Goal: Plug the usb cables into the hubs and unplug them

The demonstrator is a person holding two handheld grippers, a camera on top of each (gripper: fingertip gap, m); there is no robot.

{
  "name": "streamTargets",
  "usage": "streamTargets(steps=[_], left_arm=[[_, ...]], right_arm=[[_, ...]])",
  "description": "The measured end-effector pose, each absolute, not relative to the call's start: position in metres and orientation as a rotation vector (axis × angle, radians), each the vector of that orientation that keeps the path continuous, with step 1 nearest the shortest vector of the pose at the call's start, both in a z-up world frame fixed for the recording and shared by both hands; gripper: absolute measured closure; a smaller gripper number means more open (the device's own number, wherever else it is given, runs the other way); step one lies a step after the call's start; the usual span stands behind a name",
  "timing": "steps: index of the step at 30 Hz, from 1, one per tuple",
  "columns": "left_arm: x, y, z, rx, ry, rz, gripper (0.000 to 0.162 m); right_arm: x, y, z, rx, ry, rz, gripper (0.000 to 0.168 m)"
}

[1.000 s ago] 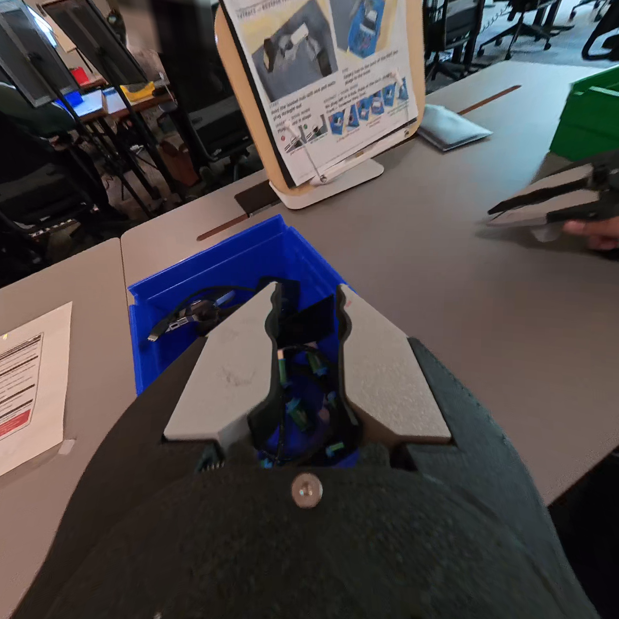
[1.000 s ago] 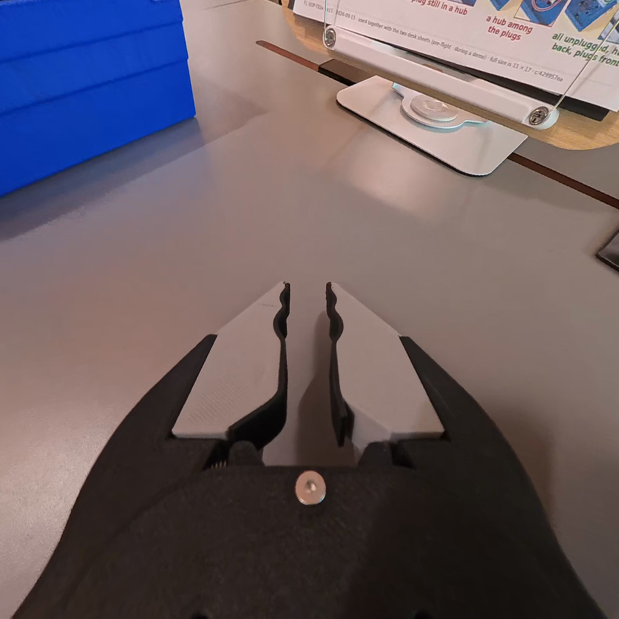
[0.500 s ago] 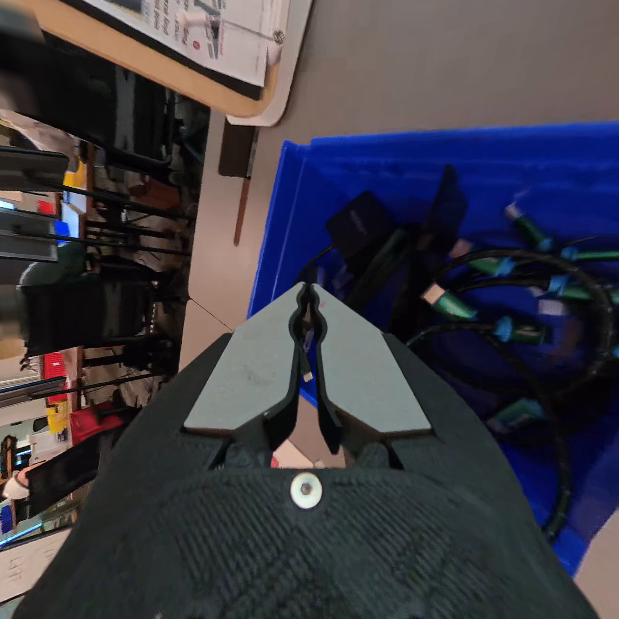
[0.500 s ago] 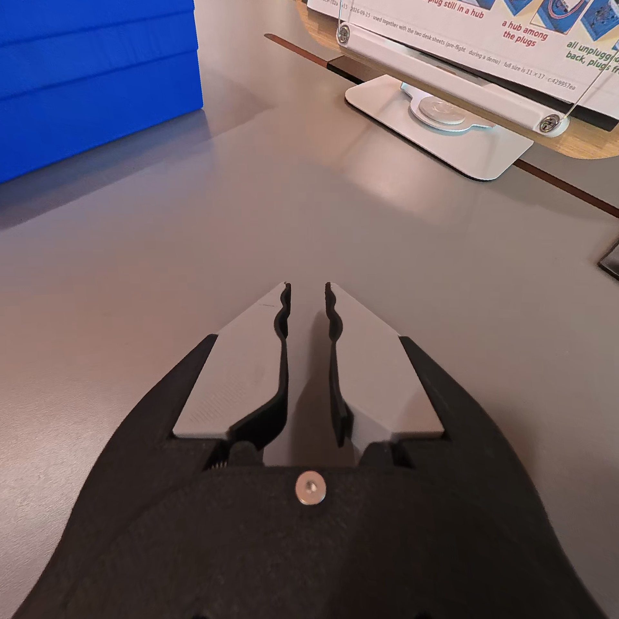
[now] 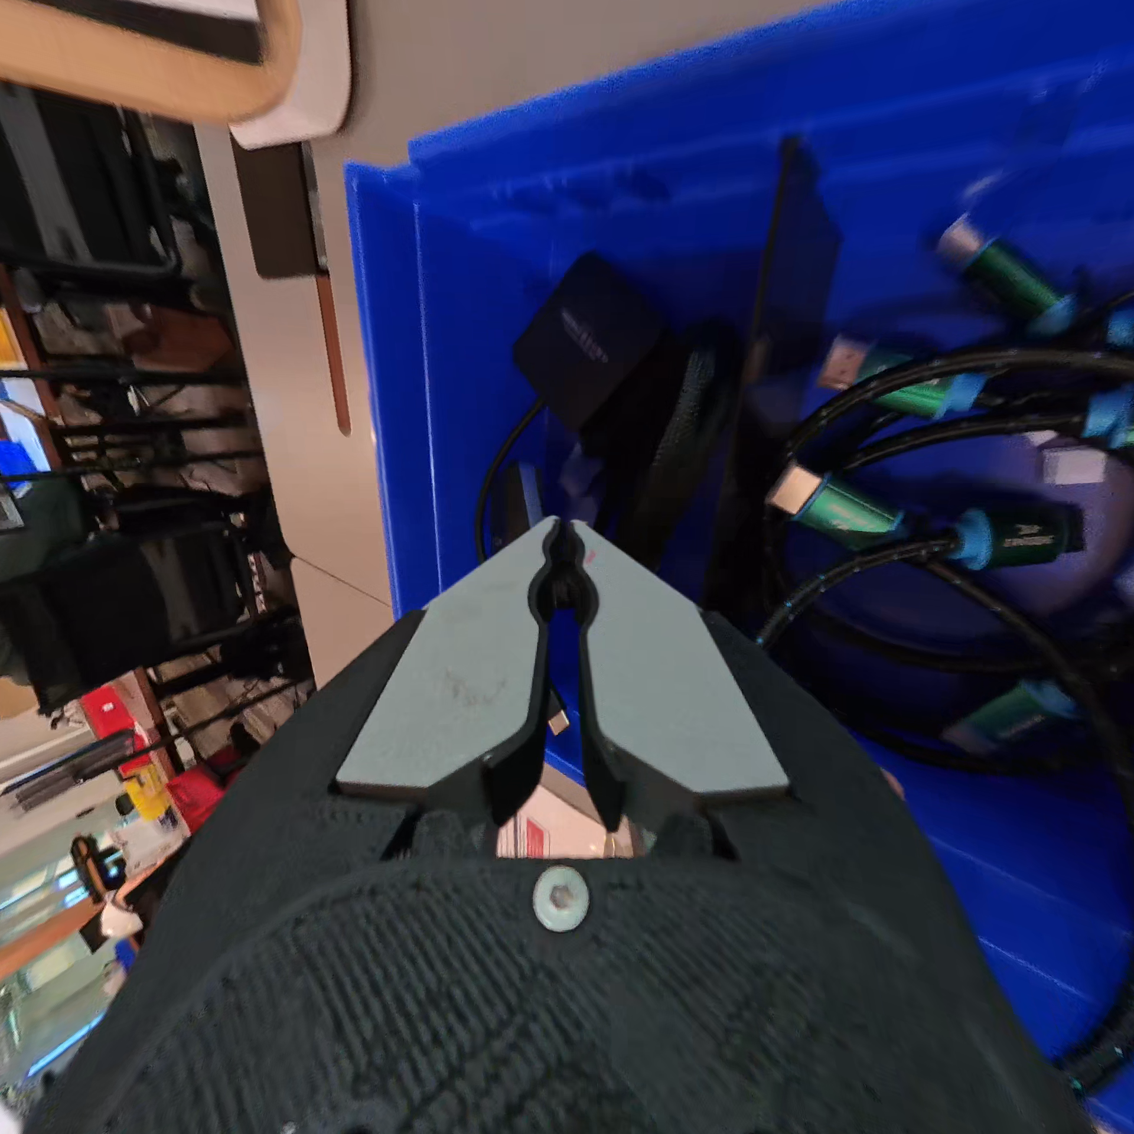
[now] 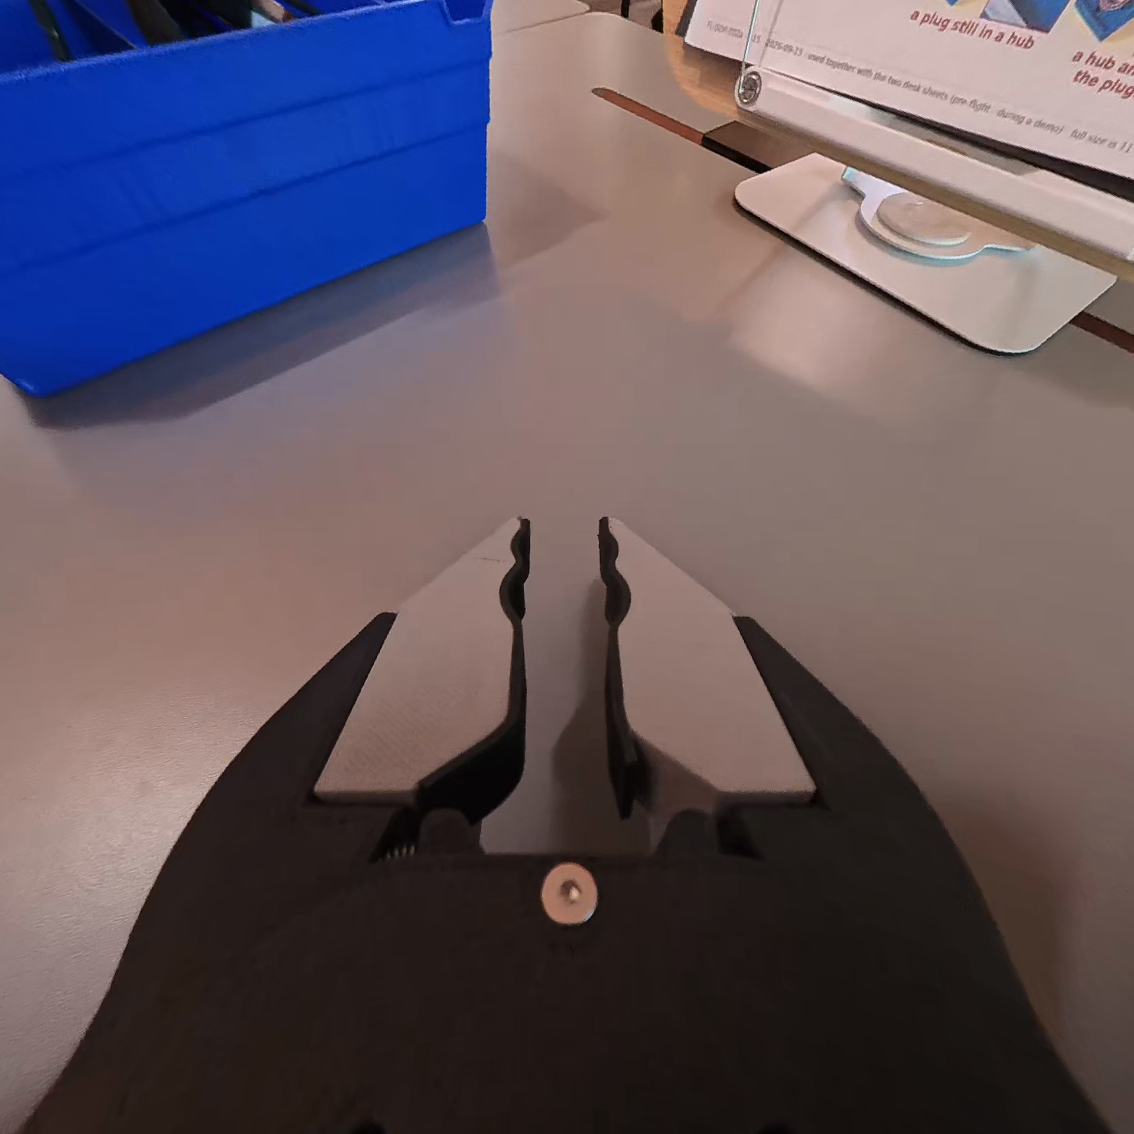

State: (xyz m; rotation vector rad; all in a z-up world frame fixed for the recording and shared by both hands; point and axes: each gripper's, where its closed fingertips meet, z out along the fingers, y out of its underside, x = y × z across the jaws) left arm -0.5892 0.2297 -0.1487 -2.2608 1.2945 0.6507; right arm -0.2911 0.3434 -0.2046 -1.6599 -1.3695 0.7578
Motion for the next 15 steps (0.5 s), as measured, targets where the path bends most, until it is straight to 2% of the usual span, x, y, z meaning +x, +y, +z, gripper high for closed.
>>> streamTargets(steps=[3, 4, 8, 10, 12, 15], left_arm=[[-0.585, 0.219, -0.144, -2.311, 1.262, 0.559, 0.162], [-0.583, 0.218, -0.133, -2.295, 1.225, 0.533, 0.155], [-0.576, 0.213, -0.105, -2.199, 1.174, 0.529, 0.145], [-0.573, 0.209, -0.123, -2.266, 1.246, 0.532, 0.136], [-0.574, 0.212, -0.140, -2.319, 1.286, 0.570, 0.141], [-0.565, 0.213, -0.155, -2.377, 1.277, 0.453, 0.137]], right_arm=[[-0.291, 0.340, -0.202, -1.665, -1.368, 0.797, 0.147], [-0.291, 0.339, -0.201, -1.665, -1.364, 0.806, 0.147], [-0.292, 0.336, -0.196, -1.646, -1.361, 0.835, 0.147], [-0.292, 0.332, -0.196, -1.636, -1.374, 0.836, 0.147], [-0.294, 0.328, -0.196, -1.624, -1.391, 0.842, 0.147], [-0.295, 0.329, -0.198, -1.616, -1.391, 0.831, 0.147]])
